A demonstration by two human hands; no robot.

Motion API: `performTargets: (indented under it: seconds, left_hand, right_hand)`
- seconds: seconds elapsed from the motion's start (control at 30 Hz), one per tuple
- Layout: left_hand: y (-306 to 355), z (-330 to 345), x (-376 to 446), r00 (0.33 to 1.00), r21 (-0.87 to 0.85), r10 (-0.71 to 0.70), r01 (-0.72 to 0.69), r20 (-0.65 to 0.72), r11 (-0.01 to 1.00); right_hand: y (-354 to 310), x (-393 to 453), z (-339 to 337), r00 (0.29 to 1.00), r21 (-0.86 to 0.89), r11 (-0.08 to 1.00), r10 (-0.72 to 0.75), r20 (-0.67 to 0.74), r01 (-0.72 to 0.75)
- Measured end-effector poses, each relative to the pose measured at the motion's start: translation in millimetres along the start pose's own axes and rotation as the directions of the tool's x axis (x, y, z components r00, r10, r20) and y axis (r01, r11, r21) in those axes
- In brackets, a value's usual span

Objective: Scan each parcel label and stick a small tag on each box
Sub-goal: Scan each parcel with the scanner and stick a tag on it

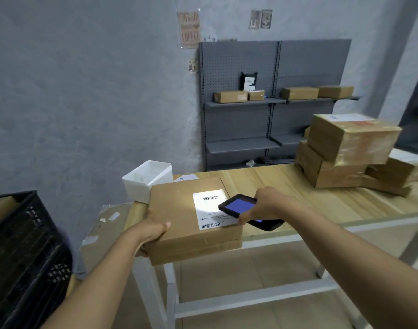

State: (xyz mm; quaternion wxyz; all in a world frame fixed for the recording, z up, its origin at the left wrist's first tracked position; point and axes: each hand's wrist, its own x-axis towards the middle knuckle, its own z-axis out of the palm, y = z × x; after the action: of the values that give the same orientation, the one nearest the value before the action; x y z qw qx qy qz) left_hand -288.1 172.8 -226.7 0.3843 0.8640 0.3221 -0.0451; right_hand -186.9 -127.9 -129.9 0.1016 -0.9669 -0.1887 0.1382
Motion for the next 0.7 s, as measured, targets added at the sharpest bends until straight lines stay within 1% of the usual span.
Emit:
performTargets:
  seconds: [0.13, 0.3, 0.4, 0.63, 0.7]
  left_hand:
    - [-3.0, 1.4, 1.5, 1.000, -0.033, 0.006, -0.006, -0.008, 0.999]
    - [-1.3, 1.7, -2.5, 1.000, -0.057, -0.026, 0.026, -0.004, 0.998]
    - [-2.5, 2.3, -1.4, 1.000, -0.069, -0.004, 0.004, -0.001, 0.998]
    - [-1.3, 0.4, -3.8, 1.000, -0.051, 0.020, -0.019, 0.017, 0.999]
    - [-1.6, 0.9, -6.2, 1.000, -0.047, 0.013, -0.013, 0.003, 0.999]
  right_hand:
    - [-0.3, -6.9, -2.8, 1.000, 0.015, 1.000, 0.009, 0.000, -0.009]
    - [-0.4, -10.7, -2.3, 1.000, 0.007, 1.000, 0.012, -0.016, -0.012]
    - [-0.1, -13.1, -0.8, 0.999, 0.019, 1.000, 0.021, -0.031, -0.020]
    - [-3.0, -16.0, -0.9, 0.999, 0.057, 0.998, 0.024, -0.027, -0.023]
    - [-5.3, -17.4, -1.6, 0.999, 0.056, 0.998, 0.021, -0.039, -0.019]
